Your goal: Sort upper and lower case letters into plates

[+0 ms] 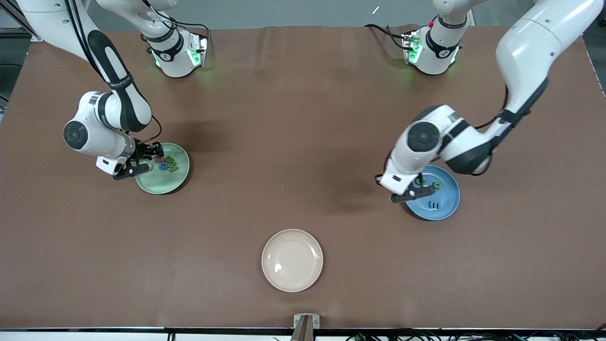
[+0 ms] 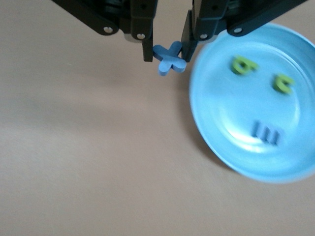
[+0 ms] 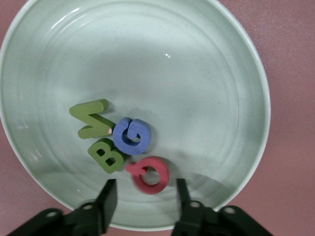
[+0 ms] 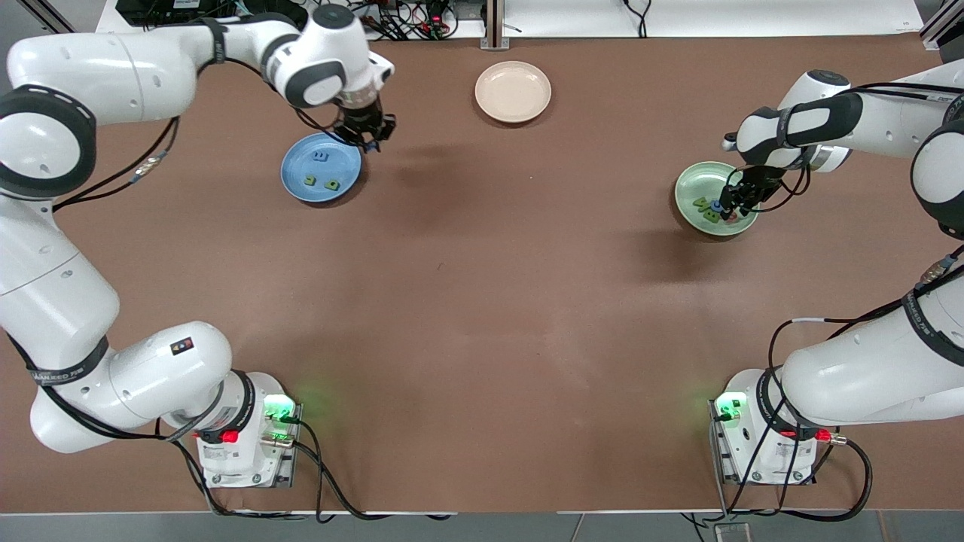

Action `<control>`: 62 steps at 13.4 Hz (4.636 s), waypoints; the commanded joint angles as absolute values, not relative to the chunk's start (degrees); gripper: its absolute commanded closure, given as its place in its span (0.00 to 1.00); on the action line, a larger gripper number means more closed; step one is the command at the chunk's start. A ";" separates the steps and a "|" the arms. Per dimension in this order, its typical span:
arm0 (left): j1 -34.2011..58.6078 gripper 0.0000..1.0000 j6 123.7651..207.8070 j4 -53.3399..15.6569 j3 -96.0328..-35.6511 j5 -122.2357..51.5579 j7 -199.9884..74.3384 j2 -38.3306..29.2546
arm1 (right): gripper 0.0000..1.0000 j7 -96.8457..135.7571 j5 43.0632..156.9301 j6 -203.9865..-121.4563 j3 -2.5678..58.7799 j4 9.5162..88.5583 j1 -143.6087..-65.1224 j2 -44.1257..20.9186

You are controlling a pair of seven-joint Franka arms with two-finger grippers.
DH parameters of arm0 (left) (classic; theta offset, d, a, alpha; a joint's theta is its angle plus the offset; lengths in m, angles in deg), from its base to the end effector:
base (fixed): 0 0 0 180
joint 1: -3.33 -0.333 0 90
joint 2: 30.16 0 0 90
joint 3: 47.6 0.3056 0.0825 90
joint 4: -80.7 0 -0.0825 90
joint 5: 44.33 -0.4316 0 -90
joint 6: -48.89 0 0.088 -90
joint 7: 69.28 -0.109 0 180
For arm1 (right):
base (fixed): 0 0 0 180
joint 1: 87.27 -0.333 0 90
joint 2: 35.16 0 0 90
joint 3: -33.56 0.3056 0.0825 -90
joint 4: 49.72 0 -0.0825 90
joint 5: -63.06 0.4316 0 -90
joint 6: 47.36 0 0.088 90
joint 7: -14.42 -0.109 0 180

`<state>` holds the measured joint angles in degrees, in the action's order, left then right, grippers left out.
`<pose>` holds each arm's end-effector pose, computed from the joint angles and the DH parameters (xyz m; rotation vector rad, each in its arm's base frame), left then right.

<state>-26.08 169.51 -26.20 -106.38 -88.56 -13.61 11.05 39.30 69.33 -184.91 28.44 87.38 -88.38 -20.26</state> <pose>0.6002 -0.2645 0.2379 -3.0849 -0.1763 0.0046 0.4907 -0.0365 0.1378 -2.9918 -0.4129 0.3521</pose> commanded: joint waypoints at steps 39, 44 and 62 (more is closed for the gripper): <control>-6.59 0.00 169.29 -26.16 -70.19 -47.82 -65.97 -5.34 | 0.00 24.97 64.47 -134.47 30.04 36.24 -84.19 -25.48; 15.28 0.00 166.50 -31.72 -45.94 -39.23 -69.55 -16.34 | 0.00 24.80 64.21 -134.37 29.16 38.16 -86.47 -27.41; 7.55 0.01 148.55 -10.98 -45.06 -40.11 -67.78 -30.78 | 0.00 22.51 63.77 -134.02 28.19 47.12 -87.79 -40.68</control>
<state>8.02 149.88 -13.92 -45.04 -40.11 -66.87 -32.25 23.61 64.38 -132.02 28.48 41.29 -87.13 -35.65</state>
